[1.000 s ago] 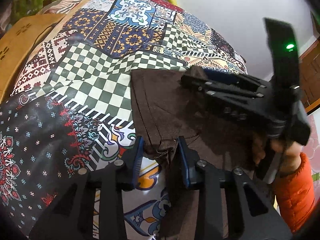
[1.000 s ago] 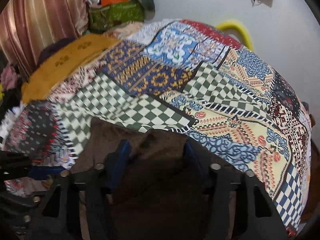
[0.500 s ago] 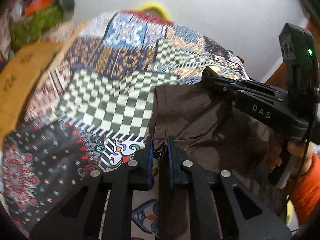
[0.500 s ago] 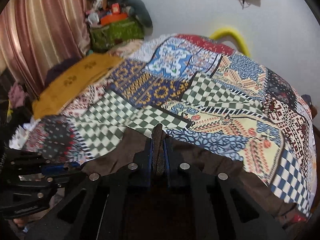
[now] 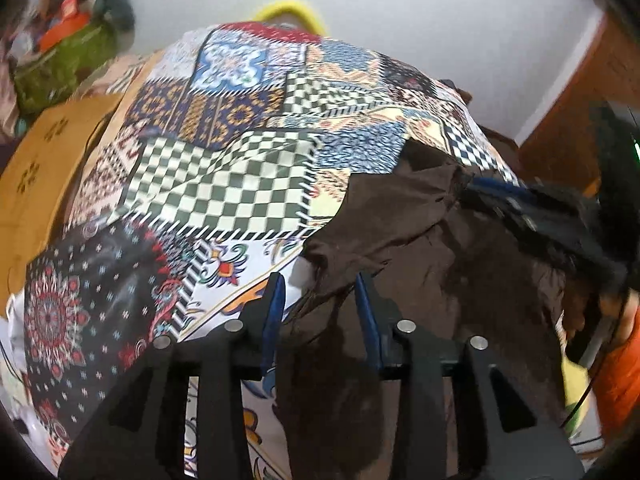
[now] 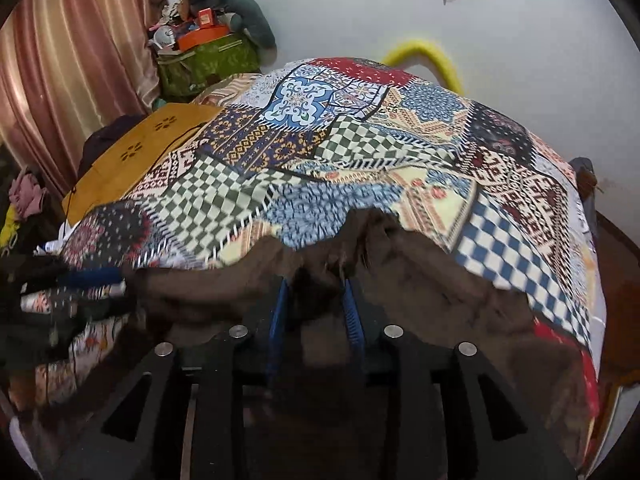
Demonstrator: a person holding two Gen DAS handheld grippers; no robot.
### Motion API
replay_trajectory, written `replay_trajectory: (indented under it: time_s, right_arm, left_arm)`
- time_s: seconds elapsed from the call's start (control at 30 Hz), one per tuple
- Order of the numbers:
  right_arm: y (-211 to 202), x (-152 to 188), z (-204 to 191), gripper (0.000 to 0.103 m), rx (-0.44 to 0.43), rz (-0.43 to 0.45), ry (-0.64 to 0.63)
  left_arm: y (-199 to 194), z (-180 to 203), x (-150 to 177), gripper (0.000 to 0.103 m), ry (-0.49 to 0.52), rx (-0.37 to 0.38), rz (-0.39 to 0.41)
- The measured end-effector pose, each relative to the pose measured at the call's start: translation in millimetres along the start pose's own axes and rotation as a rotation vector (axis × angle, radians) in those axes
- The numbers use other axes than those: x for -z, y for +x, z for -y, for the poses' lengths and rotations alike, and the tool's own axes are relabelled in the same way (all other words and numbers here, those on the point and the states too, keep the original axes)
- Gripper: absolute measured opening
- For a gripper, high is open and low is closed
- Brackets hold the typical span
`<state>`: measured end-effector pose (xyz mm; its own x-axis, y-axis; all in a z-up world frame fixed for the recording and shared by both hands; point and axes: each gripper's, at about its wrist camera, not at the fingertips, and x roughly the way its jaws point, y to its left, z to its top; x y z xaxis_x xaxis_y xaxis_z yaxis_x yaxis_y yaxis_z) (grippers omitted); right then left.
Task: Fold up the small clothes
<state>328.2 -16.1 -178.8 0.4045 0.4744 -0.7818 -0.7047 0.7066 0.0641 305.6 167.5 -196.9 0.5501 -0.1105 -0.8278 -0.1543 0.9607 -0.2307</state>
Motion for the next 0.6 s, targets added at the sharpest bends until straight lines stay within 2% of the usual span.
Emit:
replay_trajectory:
  time_s: [0.13, 0.27, 0.43, 0.53, 0.6]
  right_arm:
    - [-12.8, 12.1, -1.2, 0.039, 0.004, 0.03, -0.016]
    - [-8.4, 19.6, 0.9, 0.04, 0.002, 0.02, -0.013]
    - [7.1, 29.6, 6.4, 0.04, 0.013, -0.011, 0.01]
    - [12.9, 35.0, 12.7, 0.04, 0.009, -0.024, 0.022]
    - [14.7, 38.8, 14.3, 0.04, 0.01, -0.029, 0.024]
  left_arm:
    - [-8.1, -17.6, -14.1, 0.037, -0.073, 0.022, 0.01]
    - [-1.6, -27.1, -38.8, 0.04, -0.096, 0.022, 0.015]
    - [38.9, -19.7, -59.3, 0.041, -0.046, 0.01, -0.065]
    - [62.4, -8.0, -59.9, 0.041, -0.008, 0.048, -0.12]
    - [76.2, 3.3, -58.7, 0.046, 0.036, 0.068, -0.146]
